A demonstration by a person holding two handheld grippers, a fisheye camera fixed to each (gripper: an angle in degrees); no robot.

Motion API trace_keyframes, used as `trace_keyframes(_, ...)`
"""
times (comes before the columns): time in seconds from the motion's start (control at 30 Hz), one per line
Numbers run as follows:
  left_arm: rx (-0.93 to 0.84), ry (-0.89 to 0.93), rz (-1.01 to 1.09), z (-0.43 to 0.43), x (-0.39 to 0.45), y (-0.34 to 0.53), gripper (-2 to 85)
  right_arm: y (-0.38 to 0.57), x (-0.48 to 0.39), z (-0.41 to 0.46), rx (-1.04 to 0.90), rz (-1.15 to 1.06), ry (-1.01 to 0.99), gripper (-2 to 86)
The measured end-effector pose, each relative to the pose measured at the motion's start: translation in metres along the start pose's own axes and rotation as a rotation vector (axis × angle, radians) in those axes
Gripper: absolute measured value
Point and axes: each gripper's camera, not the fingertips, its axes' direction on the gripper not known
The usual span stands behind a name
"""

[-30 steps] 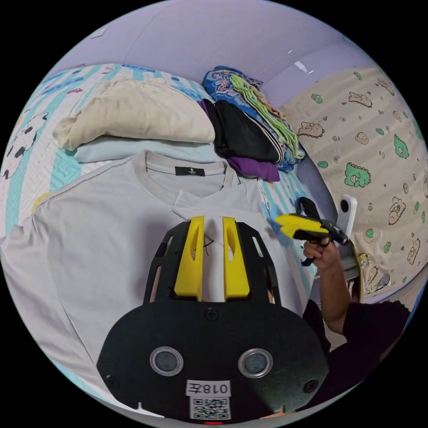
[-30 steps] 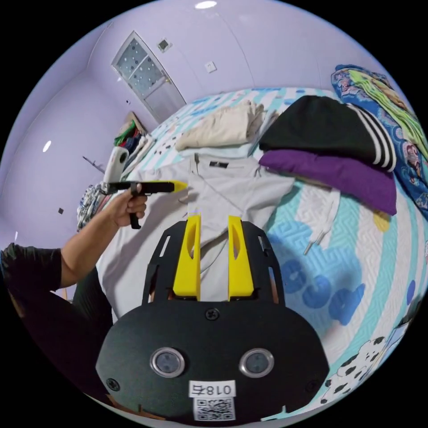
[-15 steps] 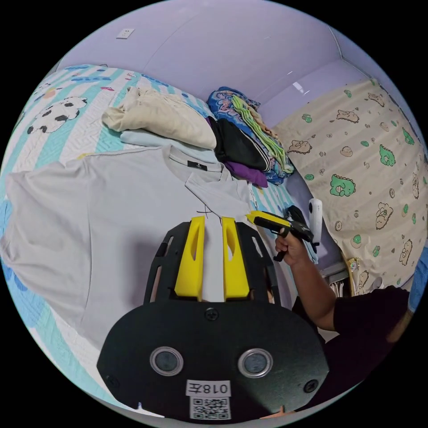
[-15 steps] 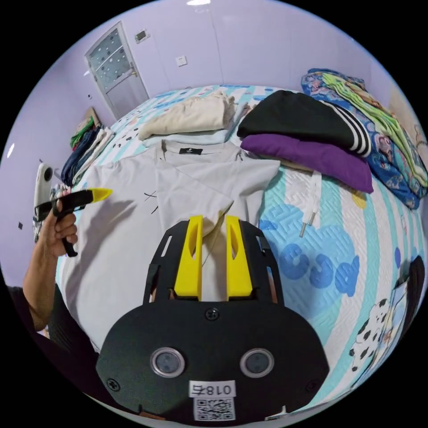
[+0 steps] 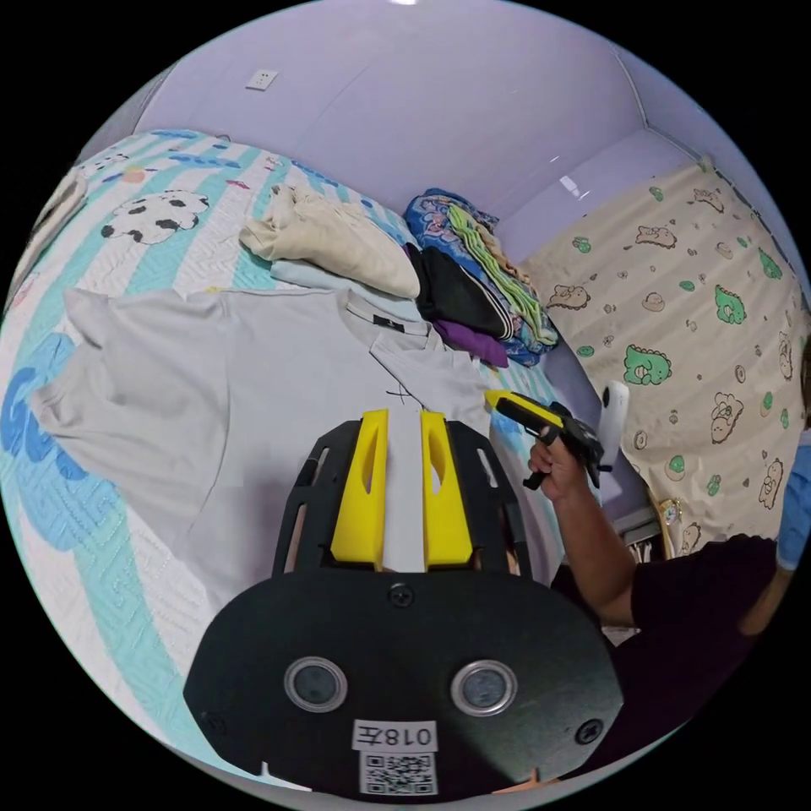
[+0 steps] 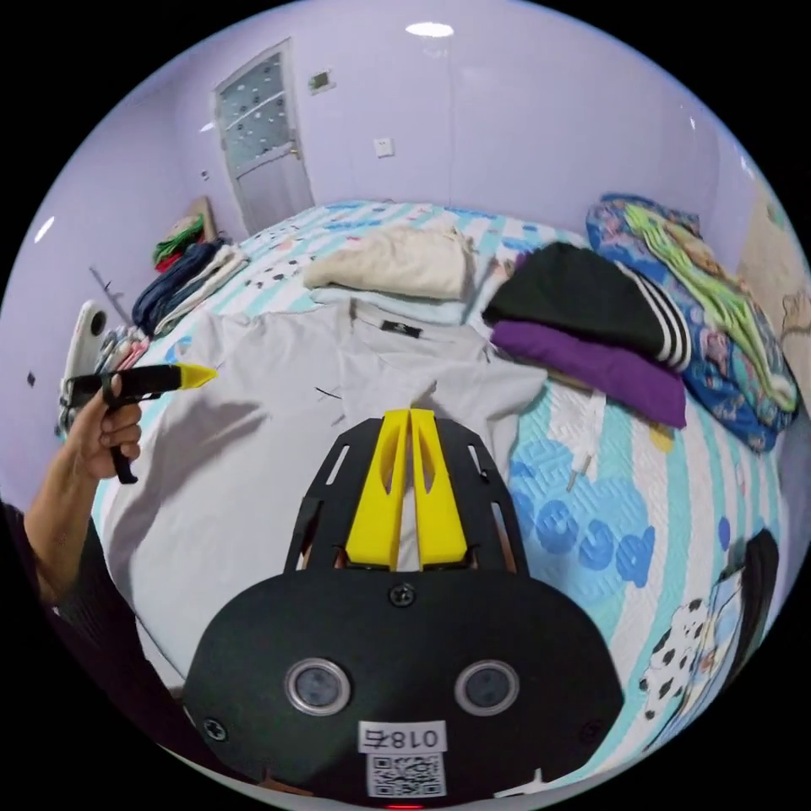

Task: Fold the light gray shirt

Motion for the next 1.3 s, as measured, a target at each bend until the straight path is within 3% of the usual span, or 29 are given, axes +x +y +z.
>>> trace_keyframes(0.23, 0.05, -0.095, -0.058, -0.064, -0.018, 0.06, 4.2, 0.02, -0.172, 0.03, -0.113, -0.597, 0.117, 2.9)
trace_keyframes(0.33, 0.061, -0.109, -0.085, -0.088, -0.027, 0.084, 4.3, 0.032, -0.208, 0.032, -0.115, -0.695, 0.113, 6.1)
trace_keyframes(0.57, 0.093, -0.125, -0.145, -0.168, -0.035, 0.154, 5.6, 0.016, -0.209, 0.004, -0.047, -0.413, -0.027, 7.5)
trace_keyframes(0.8, -0.206, -0.129, -0.085, -0.242, 0.008, 0.256, 8.8, -0.027, -0.266, 0.003, -0.019, -0.385, -0.163, 7.8)
trace_keyframes(1.03, -0.426, -0.095, -0.129, -0.234, 0.036, 0.346, 10.0, -0.038, -0.349, 0.002, 0.006, -0.418, -0.279, 6.6)
trace_keyframes(1.13, -0.526, -0.233, -0.097, -0.215, 0.039, 0.365, 10.9, -0.036, -0.373, -0.002, 0.003, -0.448, -0.282, 6.2)
trace_keyframes(1.3, -0.573, -0.263, -0.062, -0.185, 0.028, 0.378, 11.5, -0.037, -0.392, -0.004, -0.004, -0.455, -0.271, 5.8)
